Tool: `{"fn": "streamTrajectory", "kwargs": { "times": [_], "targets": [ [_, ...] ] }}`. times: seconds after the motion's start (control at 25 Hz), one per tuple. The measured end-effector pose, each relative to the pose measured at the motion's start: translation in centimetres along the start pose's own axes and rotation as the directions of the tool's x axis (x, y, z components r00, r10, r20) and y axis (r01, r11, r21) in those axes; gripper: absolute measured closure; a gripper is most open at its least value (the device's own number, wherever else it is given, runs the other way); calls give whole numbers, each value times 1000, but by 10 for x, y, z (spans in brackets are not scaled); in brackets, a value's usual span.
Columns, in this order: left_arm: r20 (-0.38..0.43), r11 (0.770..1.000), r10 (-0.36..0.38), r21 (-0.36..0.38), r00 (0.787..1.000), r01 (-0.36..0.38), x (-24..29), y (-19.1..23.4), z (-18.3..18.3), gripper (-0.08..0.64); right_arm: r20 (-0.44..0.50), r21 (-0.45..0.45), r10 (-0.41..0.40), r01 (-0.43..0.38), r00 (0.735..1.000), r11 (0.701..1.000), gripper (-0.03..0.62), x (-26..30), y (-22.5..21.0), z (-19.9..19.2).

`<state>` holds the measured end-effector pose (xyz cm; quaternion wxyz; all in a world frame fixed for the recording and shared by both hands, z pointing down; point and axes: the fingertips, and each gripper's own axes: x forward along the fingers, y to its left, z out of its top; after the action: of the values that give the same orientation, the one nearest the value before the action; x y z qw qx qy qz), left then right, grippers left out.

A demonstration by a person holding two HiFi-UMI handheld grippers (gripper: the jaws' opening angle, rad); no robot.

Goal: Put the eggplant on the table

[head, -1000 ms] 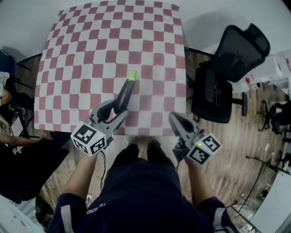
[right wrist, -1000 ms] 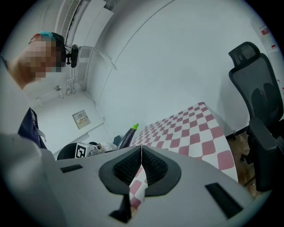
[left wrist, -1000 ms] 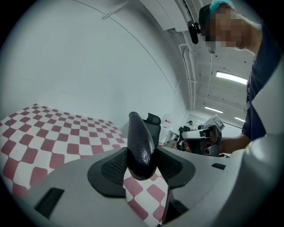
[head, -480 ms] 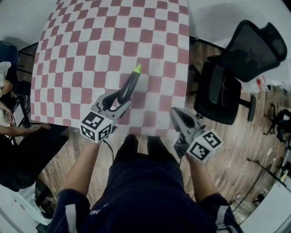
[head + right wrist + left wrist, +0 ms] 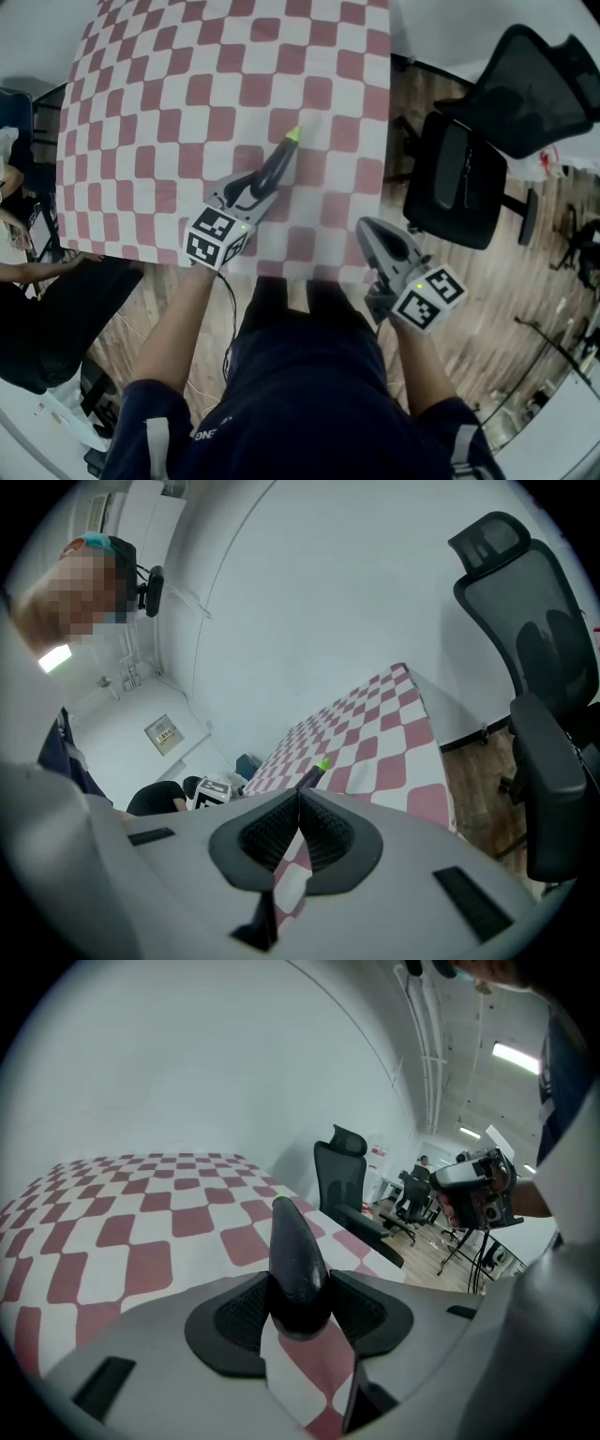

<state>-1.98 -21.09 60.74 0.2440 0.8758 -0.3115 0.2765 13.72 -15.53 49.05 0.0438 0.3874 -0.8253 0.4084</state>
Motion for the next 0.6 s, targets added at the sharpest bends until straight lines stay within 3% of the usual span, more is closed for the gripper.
{"fn": "streamTrajectory", "kwargs": {
  "times": [0.6],
  "targets": [
    [-206,994,45,108,977,-23,44,2,-37,335,-14,31,-17,18,1000,999,575,-4,-24,-6]
  ]
}}
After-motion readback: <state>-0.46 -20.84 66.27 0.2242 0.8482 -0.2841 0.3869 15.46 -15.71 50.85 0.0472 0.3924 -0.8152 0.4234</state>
